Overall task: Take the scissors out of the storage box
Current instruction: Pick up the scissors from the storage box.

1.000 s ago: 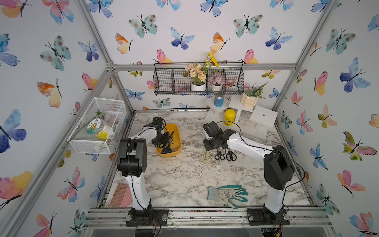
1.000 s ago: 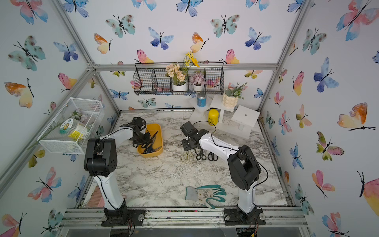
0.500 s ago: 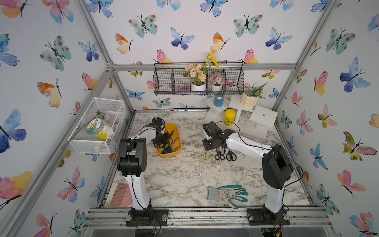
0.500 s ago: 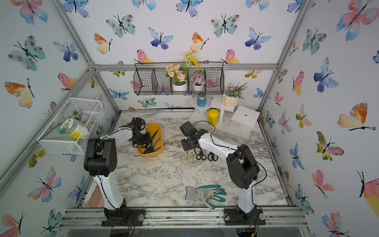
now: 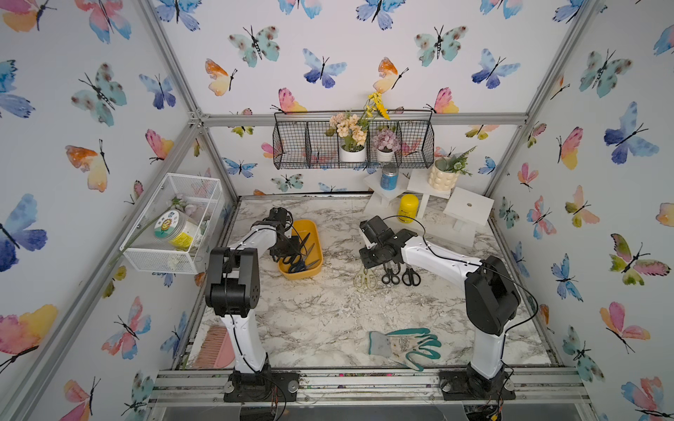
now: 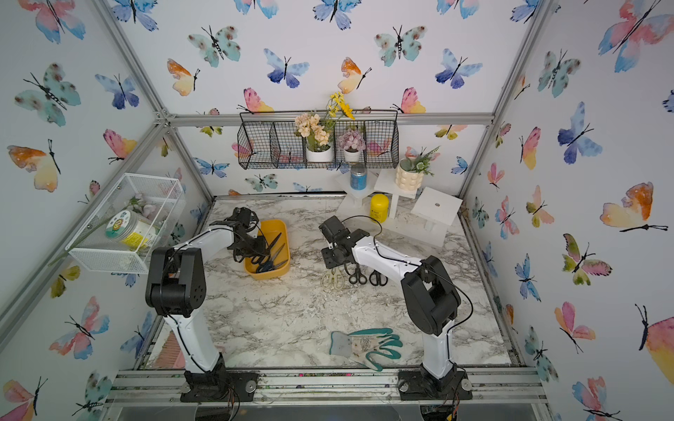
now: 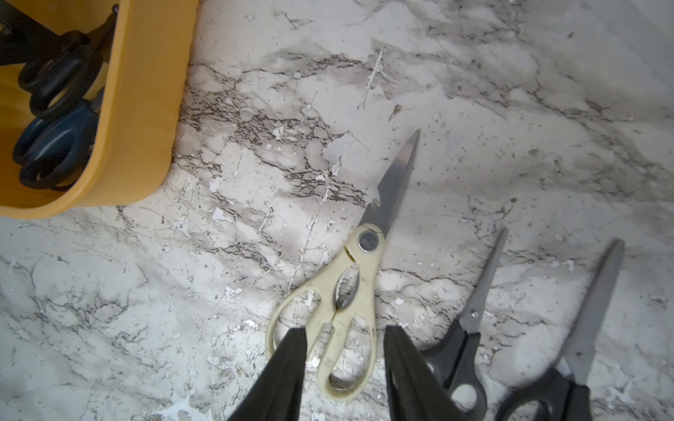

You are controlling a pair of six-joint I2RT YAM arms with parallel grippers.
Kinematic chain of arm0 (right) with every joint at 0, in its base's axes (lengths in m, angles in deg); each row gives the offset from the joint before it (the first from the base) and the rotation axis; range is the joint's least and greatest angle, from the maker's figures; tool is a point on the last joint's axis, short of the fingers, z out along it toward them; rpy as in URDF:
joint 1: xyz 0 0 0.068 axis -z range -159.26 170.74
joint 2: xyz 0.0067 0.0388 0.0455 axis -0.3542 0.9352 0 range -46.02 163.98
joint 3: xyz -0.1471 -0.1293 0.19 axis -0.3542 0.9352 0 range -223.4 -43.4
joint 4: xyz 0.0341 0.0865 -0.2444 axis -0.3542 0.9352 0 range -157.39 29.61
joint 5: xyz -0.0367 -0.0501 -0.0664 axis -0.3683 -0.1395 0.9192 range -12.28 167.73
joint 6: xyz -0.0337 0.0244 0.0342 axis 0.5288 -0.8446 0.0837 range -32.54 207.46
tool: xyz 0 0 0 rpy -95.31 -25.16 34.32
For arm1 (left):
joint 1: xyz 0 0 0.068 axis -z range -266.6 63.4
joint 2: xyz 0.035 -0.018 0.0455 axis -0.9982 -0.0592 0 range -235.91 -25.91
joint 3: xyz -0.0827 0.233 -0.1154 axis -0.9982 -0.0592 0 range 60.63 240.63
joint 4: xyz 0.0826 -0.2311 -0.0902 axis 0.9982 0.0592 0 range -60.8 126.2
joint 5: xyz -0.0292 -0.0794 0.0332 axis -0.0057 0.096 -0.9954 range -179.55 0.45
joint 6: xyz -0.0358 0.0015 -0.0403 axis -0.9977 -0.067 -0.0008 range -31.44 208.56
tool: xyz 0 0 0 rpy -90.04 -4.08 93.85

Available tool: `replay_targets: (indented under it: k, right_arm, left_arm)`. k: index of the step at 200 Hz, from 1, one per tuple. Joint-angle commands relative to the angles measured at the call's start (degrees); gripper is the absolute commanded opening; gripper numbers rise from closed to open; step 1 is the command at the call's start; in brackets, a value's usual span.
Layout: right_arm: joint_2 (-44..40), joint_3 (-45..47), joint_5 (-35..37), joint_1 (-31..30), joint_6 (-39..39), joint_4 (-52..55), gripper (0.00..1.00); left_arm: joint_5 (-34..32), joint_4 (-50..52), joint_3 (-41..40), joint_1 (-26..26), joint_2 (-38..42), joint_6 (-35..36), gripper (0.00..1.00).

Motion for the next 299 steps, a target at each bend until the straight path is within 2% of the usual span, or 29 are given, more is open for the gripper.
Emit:
replay_targets:
  k: [1, 58, 89, 115, 160, 225, 247, 279, 299]
  right_arm:
    - [0.35, -0.59, -1.0, -0.11, -0.72, 0.19, 0.41]
    - [1.37, -2.22, -1.1, -0.11, 0.02, 1.19, 0.41]
    - [1.58, -2.72, -0.96, -0.12, 0.46, 1.41, 0.41]
    - [1.61, -2.63, -0.27, -0.11, 0.71, 1.74, 0.41]
    - [1.67, -2.02, -0.64, -0.11, 0.93, 1.33, 0.41]
    - [1.54, -1.67, -1.47, -0.11, 1.21, 1.1, 0.41]
    - [1.04, -1.33, -0.73, -0.11, 1.3, 0.75, 0.41]
    - [0.75, -1.14, -0.45, -0.04, 1.83, 0.22, 0.41]
    - [0.63, -1.06, -0.9, -0.02, 1.9, 0.25, 0.41]
  left_arm:
    - [-1.01, 3.48, 0.48, 0.05, -0.52, 2.68, 0.33]
    - [-2.97, 3.75, -0.46, 0.06, -5.12, 3.14, 0.34]
    - [-1.09, 1.71, -1.08, -0.02, -6.49, 1.57, 0.26]
    - [-1.92, -1.31, -2.1, 0.05, -3.88, -0.74, 0.19]
    - [-0.28, -2.73, 0.01, 0.36, 2.7, -4.2, 0.14]
    - [3.29, -3.12, -1.66, 1.8, 7.87, -6.41, 0.13]
    - [5.54, -3.07, -3.16, 4.26, 10.61, -8.54, 0.13]
    - [5.38, -4.86, -5.94, 11.04, 15.3, -11.99, 0.13]
    - [5.82, -5.5, -6.4, 11.92, 16.25, -14.31, 0.13]
